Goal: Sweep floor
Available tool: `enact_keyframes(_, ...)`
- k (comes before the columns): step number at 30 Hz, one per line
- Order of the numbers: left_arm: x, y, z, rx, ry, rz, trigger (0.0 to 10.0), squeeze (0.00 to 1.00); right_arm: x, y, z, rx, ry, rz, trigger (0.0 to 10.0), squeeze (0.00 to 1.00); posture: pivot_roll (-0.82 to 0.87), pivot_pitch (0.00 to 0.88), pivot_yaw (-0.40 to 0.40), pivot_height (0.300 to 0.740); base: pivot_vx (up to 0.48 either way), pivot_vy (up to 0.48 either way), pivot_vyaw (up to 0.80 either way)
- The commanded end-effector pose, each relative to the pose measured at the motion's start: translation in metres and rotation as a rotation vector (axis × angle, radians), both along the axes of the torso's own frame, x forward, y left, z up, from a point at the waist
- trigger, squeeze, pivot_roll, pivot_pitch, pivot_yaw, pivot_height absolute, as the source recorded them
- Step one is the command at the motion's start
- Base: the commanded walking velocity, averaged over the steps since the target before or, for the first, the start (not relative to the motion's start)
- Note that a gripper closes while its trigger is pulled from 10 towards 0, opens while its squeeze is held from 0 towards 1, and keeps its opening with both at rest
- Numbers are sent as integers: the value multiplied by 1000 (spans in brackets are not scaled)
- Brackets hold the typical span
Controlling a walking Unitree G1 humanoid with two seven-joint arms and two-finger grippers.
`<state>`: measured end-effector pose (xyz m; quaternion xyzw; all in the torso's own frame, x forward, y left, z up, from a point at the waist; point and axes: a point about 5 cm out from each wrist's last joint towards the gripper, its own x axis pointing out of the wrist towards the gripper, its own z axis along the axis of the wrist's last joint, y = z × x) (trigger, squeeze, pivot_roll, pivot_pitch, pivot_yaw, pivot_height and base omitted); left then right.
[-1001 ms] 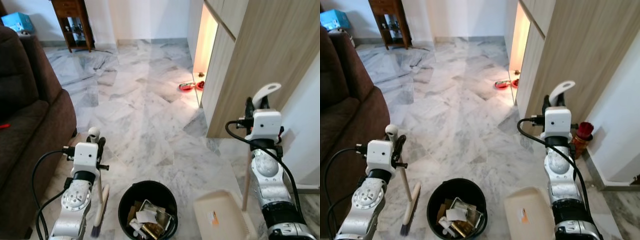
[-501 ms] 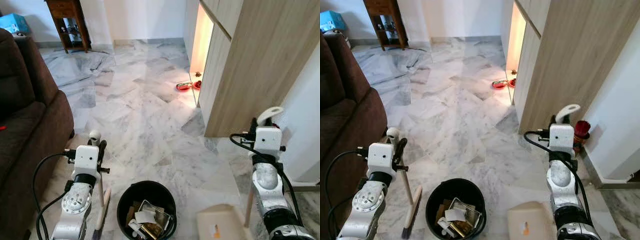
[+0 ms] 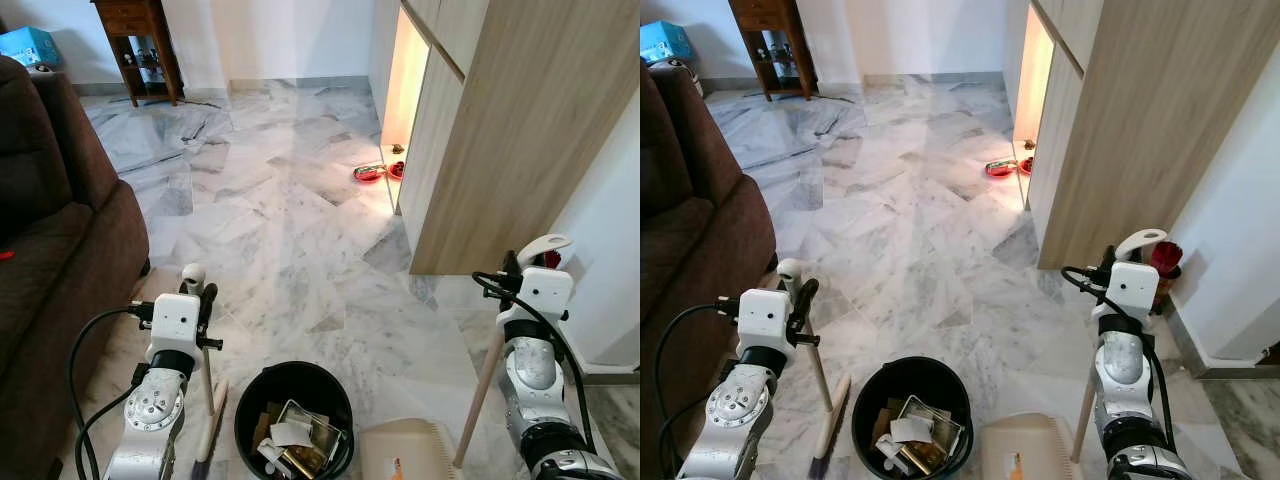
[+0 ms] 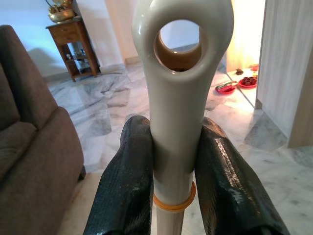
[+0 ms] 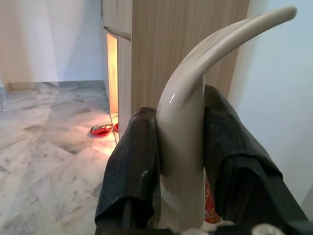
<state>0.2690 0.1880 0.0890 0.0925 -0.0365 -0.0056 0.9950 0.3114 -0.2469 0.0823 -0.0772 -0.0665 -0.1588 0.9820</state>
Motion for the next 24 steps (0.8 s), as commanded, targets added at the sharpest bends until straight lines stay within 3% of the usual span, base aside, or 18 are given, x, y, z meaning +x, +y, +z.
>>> enact_keyframes(1, 0, 1, 10, -6, -50, -7, 10000, 0, 6, 0, 10, 5, -47, 7, 10000, 0, 50, 0, 32, 740, 0, 0, 0)
enact_keyframes(24, 1, 2, 6, -32, -29, 10, 10000, 0, 3, 2, 3, 41, -36, 47, 10000, 0, 50, 0, 24, 740, 0, 0, 0)
